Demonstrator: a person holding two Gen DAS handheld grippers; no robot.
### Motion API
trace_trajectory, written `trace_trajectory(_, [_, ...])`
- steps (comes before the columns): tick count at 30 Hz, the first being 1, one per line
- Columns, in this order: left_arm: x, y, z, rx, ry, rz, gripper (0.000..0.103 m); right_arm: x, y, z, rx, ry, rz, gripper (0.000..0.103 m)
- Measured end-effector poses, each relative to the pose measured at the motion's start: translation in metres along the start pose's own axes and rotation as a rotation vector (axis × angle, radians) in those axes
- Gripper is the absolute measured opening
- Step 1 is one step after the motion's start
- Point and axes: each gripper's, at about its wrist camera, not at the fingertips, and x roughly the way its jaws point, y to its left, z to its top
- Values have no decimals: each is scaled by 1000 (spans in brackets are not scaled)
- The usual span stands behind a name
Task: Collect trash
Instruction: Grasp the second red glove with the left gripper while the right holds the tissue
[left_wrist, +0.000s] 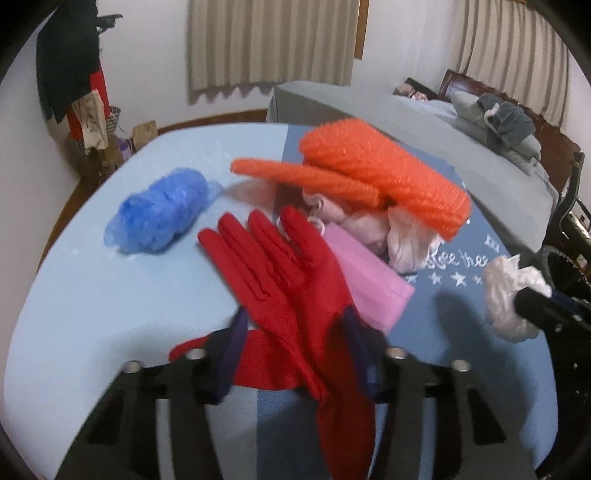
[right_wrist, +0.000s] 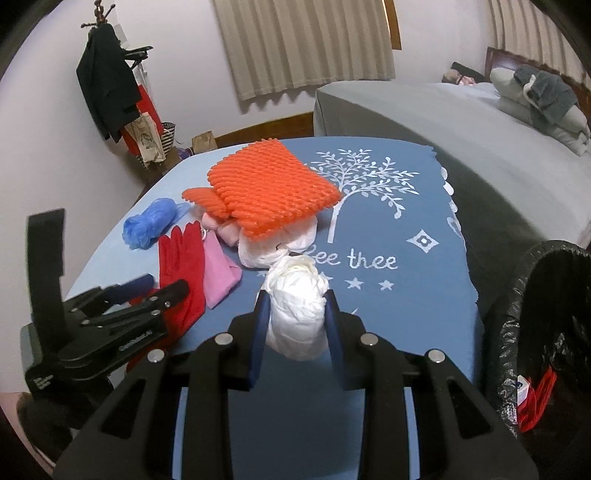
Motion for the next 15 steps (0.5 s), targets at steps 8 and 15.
trace_trajectory(8, [-8,8,2,-13,-26,-11,6,-3,-3,1,5,-3,2,29])
trace_trajectory(15, [-41,12,17,-24,-111,-16,6,-15,-2,7,5,-29,9,29])
